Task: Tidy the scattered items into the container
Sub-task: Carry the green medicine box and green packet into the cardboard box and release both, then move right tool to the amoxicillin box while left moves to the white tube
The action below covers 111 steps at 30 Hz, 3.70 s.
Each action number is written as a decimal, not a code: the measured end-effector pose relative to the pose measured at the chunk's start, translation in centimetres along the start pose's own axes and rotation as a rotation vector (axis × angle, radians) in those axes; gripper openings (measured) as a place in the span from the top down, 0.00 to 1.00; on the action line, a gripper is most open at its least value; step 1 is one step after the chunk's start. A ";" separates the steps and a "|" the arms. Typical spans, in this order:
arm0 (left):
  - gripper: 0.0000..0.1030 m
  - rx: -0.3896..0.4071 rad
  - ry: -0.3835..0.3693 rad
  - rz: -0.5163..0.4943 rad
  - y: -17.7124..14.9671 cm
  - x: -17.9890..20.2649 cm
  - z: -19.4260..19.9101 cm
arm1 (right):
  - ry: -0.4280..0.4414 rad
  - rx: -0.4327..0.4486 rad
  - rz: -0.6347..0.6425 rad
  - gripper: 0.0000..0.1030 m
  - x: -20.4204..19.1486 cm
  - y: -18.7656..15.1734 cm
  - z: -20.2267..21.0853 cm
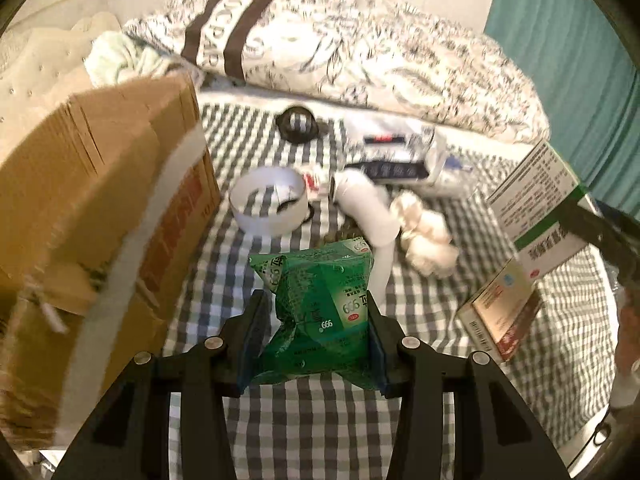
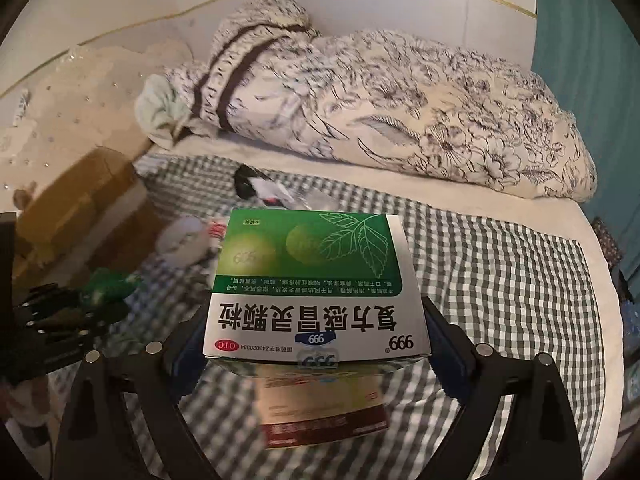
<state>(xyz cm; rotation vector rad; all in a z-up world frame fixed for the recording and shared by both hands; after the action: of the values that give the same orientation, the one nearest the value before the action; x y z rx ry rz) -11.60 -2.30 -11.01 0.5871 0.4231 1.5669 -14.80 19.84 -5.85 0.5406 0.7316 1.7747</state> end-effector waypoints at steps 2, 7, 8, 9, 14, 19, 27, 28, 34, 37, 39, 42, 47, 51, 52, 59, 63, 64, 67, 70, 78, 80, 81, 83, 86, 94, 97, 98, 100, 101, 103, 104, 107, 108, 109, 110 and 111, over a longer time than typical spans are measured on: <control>0.56 0.020 -0.007 -0.003 0.6 -0.2 1.2 | 0.017 0.009 -0.002 0.10 -1.0 0.4 0.8; 0.56 0.072 -0.018 -0.017 2.3 -1.0 4.3 | 0.050 0.033 -0.001 0.10 -3.5 2.1 2.4; 0.56 0.086 -0.020 -0.018 2.8 -1.4 5.0 | 0.049 0.038 0.005 0.10 -4.0 2.5 2.6; 0.56 0.100 -0.023 -0.017 3.2 -1.7 5.7 | 0.047 0.043 0.010 0.10 -4.4 2.9 2.8; 0.56 0.157 -0.014 -0.006 5.1 -4.0 8.5 | 0.094 0.076 0.012 0.10 -7.7 5.7 3.9; 0.56 0.200 0.017 0.049 6.2 -8.7 10.7 | 0.178 0.112 0.039 0.10 -12.5 8.6 4.6; 0.56 0.203 0.094 0.111 5.6 -16.2 12.0 | 0.287 0.137 0.093 0.10 -22.3 10.9 3.0; 0.56 0.196 0.098 0.118 5.4 -16.8 11.9 | 0.298 0.135 0.096 0.10 -23.2 11.0 2.7; 0.56 0.156 0.116 0.130 4.5 -19.2 10.6 | 0.324 0.115 0.105 0.10 -27.7 11.5 0.0; 0.56 0.143 0.111 0.139 3.9 -19.7 10.1 | 0.314 0.090 0.093 0.10 -28.6 11.6 -1.4; 0.56 0.136 0.111 0.145 3.5 -19.9 9.7 | 0.312 0.077 0.087 0.10 -28.9 11.8 -2.2; 0.54 0.133 0.119 0.144 3.3 -20.0 9.4 | 0.324 0.067 0.070 0.08 -29.1 12.1 -3.1; 0.10 0.134 0.139 0.152 3.3 -20.2 9.2 | 0.367 0.059 0.024 0.07 -29.0 12.5 -3.5; 0.08 0.134 0.154 0.146 3.4 -20.1 9.3 | 0.326 0.095 0.036 0.07 -28.7 12.5 -2.7; 0.08 0.129 0.159 0.145 3.4 -20.0 9.2 | 0.314 0.105 0.041 0.07 -28.4 12.5 -2.3; 0.07 0.115 0.143 0.167 3.1 -19.0 9.8 | 0.260 0.134 -0.014 0.07 -24.0 11.9 0.0; 0.05 0.129 0.136 0.145 3.0 -17.3 10.8 | 0.181 0.156 -0.057 0.07 -19.9 11.0 2.0; 0.05 0.131 0.128 0.140 3.0 -16.7 11.0 | 0.158 0.158 -0.070 0.07 -18.6 10.5 2.7; 0.04 0.139 0.104 0.127 2.9 -14.9 11.6 | 0.084 0.162 -0.107 0.07 -14.9 9.3 4.4; 0.04 0.143 0.075 0.102 2.7 -12.3 12.0 | 0.021 0.154 -0.133 0.07 -11.8 7.6 6.0; 0.00 0.156 0.019 0.019 1.5 -4.6 11.9 | -0.099 0.115 -0.154 0.07 -5.8 2.5 8.5; 0.00 0.153 0.010 -0.002 0.8 -2.7 11.3 | -0.118 0.097 -0.158 0.07 -4.6 1.1 8.4; 0.00 0.146 0.004 -0.014 0.4 -1.7 10.8 | -0.125 0.087 -0.164 0.07 -3.9 0.3 8.2; 0.00 0.129 -0.005 -0.032 -0.1 -0.3 9.7 | -0.130 0.071 -0.175 0.07 -2.9 -1.2 8.0; 0.00 0.096 -0.005 -0.058 -1.1 1.5 7.7 | -0.136 0.034 -0.184 0.07 -1.4 -3.3 6.9; 0.00 0.041 -0.008 -0.089 -2.2 3.7 2.3 | -0.112 -0.086 -0.242 0.07 1.7 -6.9 2.3; 0.00 0.021 -0.018 -0.083 -2.2 4.0 0.4 | -0.072 -0.134 -0.289 0.07 2.6 -7.8 0.4; 0.00 0.013 -0.022 -0.080 -2.1 4.1 -0.2 | -0.064 -0.142 -0.290 0.07 2.6 -7.9 0.0; 0.00 0.003 -0.022 -0.076 -2.1 4.2 -1.3 | -0.073 -0.155 -0.275 0.07 2.6 -8.1 -0.8; 0.00 -0.006 -0.020 -0.074 -2.1 4.2 -1.9 | -0.083 -0.161 -0.261 0.07 2.4 -8.1 -1.3; 0.00 -0.023 -0.016 -0.074 -2.2 4.4 -3.1 | -0.096 -0.169 -0.227 0.07 2.1 -8.0 -1.9; 0.00 -0.029 -0.014 -0.073 -2.2 4.4 -3.6 | -0.106 -0.174 -0.209 0.07 2.0 -8.0 -2.3; 0.00 -0.038 -0.009 -0.072 -2.3 4.5 -4.8 | -0.135 -0.198 -0.174 0.07 2.0 -8.1 -3.5; 0.00 -0.040 -0.007 -0.075 -2.4 4.5 -5.1 | -0.134 -0.207 -0.186 0.07 2.3 -8.1 -3.8; 0.00 -0.039 -0.004 -0.080 -2.4 4.6 -5.4 | -0.133 -0.219 -0.213 0.07 2.8 -8.2 -4.1; 0.00 -0.031 0.001 -0.086 -2.4 4.7 -5.6 | -0.132 -0.234 -0.249 0.07 3.3 -8.4 -4.4; 0.00 -0.024 0.004 -0.094 -2.3 4.7 -5.9 | -0.125 -0.248 -0.296 0.07 3.9 -8.7 -4.6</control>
<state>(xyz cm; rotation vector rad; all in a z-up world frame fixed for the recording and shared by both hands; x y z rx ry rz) -13.33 3.07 -16.53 0.5387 0.4282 1.4818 -13.27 24.47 -15.18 0.3522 0.4690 1.5128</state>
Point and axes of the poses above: each gripper's, at about its wrist camera, not at the fingertips, and z roughly against the way its jaws point, x to its right, y to its top, the point moved 5 cm from there along -z, roughly the way its jaws point, and after that the axes turned 1 degree about z, right-handed, at the moved point
